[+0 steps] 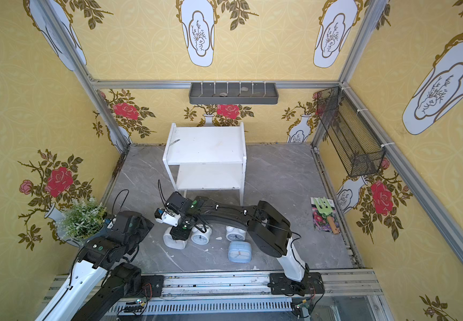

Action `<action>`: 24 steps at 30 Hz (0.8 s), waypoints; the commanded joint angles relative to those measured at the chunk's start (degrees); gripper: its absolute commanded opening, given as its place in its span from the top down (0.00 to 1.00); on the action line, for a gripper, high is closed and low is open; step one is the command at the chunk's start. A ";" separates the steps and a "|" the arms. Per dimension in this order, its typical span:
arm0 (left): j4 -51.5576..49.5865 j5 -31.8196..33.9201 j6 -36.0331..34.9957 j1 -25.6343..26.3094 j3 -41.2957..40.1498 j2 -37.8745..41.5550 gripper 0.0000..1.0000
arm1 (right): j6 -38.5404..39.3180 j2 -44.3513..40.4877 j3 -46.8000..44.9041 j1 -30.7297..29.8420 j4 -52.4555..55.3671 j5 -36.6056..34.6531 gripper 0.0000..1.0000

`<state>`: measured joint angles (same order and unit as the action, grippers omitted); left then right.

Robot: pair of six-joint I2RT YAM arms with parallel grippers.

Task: Place the alarm clocks on the shelf by style
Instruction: Pick up the alarm from the center of the board.

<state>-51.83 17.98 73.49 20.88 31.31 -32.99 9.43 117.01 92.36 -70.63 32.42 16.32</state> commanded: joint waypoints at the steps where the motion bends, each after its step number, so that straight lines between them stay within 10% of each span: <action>1: -0.55 0.37 -0.02 -0.10 -0.28 -0.05 0.08 | 0.06 0.00 0.17 -0.03 -0.92 0.51 0.65; 13: -1.51 2.09 -3.44 -0.14 1.84 0.21 0.08 | -1.99 -4.73 -1.18 -0.56 -2.31 1.39 0.74; 24: 10.16 -6.69 -24.79 -0.06 11.87 0.35 0.09 | -6.94 -23.08 -9.60 -0.27 -3.05 0.69 0.81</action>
<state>-48.82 16.88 58.94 20.86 41.95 -33.47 4.56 97.91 84.40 -71.22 31.18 17.19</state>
